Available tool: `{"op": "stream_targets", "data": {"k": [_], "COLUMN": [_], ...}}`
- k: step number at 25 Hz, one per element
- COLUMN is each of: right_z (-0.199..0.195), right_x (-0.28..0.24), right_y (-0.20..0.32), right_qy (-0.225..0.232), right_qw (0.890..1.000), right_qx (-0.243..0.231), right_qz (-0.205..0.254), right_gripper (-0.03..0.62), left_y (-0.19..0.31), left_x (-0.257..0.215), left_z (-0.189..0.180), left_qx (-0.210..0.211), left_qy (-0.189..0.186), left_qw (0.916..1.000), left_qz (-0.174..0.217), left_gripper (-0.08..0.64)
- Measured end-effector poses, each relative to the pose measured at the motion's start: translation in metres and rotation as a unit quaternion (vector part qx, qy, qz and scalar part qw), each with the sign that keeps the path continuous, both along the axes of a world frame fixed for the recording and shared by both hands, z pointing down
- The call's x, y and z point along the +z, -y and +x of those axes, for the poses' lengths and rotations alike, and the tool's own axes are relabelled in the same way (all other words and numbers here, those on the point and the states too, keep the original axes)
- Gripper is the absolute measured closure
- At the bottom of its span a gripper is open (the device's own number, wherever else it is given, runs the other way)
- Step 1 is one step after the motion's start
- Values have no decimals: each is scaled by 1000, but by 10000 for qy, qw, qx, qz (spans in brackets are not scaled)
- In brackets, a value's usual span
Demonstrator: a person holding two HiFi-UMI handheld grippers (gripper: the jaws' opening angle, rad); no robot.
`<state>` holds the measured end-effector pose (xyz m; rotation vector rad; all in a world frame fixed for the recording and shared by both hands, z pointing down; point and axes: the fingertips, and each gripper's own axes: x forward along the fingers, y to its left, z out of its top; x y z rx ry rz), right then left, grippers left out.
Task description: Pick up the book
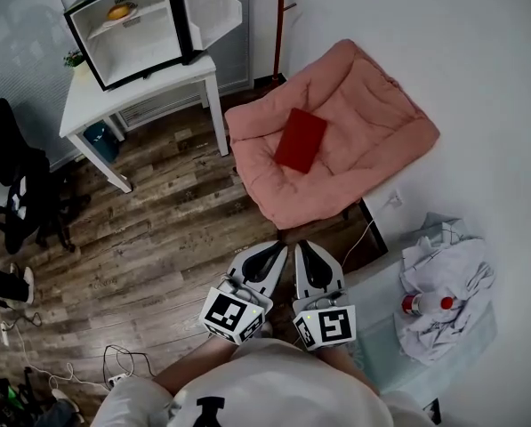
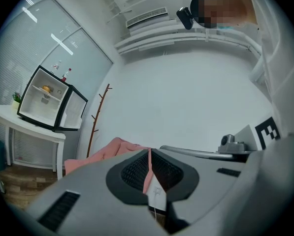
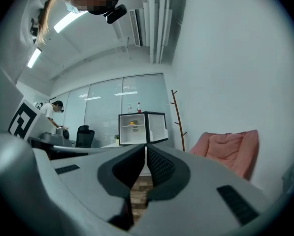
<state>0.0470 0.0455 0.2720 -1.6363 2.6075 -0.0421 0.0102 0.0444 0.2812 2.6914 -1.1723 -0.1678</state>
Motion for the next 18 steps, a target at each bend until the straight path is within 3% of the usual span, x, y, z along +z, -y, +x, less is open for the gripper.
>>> {"op": "stream_targets", "data": {"k": [7, 18], "right_z": [2, 7], "right_x": [5, 6], "right_y": [69, 242], "right_qy": [71, 27], "right_qw": [9998, 9985], "right_qx": [173, 556], "right_qz": [-26, -1], "right_gripper": [559, 559], "left_y": [73, 247], "left_x": [6, -2], "left_z": [2, 8], "left_qx": [189, 639], "left_qy": [21, 135], "left_qw": [9998, 9978], "left_qz": [26, 125], "left_gripper": [540, 540]}}
